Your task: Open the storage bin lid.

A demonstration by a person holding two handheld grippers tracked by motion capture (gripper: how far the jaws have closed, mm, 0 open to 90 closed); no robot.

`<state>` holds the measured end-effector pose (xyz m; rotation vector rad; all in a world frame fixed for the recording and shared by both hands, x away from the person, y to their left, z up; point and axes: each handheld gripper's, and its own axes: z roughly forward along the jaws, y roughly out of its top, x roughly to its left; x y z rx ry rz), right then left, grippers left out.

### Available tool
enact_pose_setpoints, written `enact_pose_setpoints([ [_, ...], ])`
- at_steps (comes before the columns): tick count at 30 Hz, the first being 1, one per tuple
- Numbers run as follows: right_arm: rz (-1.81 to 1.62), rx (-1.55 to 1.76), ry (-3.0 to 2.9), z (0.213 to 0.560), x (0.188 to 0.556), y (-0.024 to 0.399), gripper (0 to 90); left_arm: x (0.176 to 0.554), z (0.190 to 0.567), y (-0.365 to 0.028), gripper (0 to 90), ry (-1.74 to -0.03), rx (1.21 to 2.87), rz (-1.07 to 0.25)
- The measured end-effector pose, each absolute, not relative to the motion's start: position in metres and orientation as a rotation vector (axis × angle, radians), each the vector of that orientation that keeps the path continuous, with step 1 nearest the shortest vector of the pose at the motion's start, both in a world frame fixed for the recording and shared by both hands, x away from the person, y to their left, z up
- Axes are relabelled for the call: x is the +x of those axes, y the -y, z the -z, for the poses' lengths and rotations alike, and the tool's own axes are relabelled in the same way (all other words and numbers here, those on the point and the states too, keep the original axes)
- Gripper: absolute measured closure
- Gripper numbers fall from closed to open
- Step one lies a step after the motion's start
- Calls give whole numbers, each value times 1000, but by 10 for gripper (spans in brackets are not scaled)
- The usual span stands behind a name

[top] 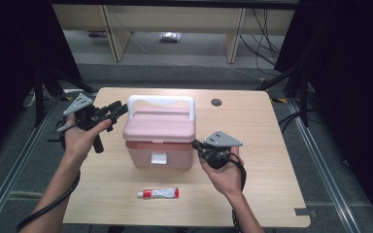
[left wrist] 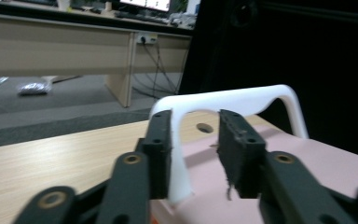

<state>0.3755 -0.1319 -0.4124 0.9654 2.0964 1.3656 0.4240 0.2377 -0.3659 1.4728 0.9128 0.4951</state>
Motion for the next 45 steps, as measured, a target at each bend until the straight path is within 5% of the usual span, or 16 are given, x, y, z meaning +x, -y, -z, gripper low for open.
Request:
enact_pose_setpoints([
  [9, -1372, 970, -2097, 411, 376, 131, 900, 365, 385, -220, 891, -757, 1597, -401],
  [18, -1382, 976, -2083, 410, 376, 131, 900, 350, 426, -181, 895, -728, 1720, -389],
  [45, -1407, 868, -2179, 415, 361, 106, 900, 375, 419, -166, 898, -788, 1661, -492],
])
